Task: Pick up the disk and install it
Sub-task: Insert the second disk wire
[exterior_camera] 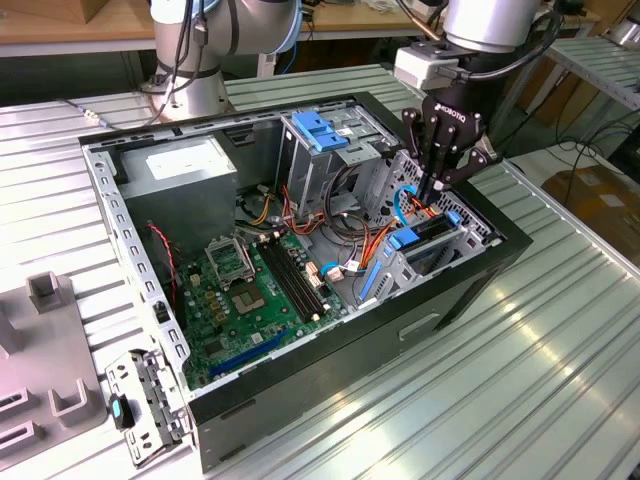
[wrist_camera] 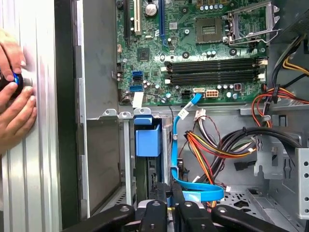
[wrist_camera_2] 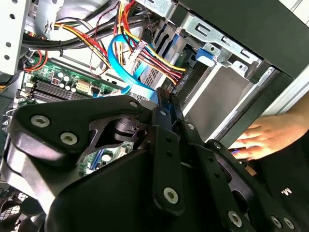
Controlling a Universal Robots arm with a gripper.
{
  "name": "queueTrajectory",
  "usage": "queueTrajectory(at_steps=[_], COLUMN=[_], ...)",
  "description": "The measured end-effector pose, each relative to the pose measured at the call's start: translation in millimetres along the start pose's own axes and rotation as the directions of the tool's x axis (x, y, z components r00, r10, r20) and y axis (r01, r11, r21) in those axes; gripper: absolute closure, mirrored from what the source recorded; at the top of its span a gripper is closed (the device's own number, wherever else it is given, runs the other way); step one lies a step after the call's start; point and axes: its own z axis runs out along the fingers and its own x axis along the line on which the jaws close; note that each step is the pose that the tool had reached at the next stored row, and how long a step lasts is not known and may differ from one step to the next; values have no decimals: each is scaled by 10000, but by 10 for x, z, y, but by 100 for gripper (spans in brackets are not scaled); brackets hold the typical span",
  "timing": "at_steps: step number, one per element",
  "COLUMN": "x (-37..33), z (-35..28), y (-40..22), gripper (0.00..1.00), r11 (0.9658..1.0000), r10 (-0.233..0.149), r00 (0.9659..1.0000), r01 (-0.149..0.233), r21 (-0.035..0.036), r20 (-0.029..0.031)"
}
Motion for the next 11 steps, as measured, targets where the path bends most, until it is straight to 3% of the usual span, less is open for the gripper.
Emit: queueTrajectory(at_steps=[1,2,3,8,11], x=[13,43,67,168,209], z=[5,17,28,61,90], y=[4,9,12,30,44], gripper=[84,84,84,84,84], r11=[10000,10000,10000,9999,9998], r10=[-6,-20,-31,-66,-135], r00=[10000,9998,9996,9994,9988], r01=[6,20,30,62,128], r21=[9,23,34,124,155], r20=[73,214,279,348,469])
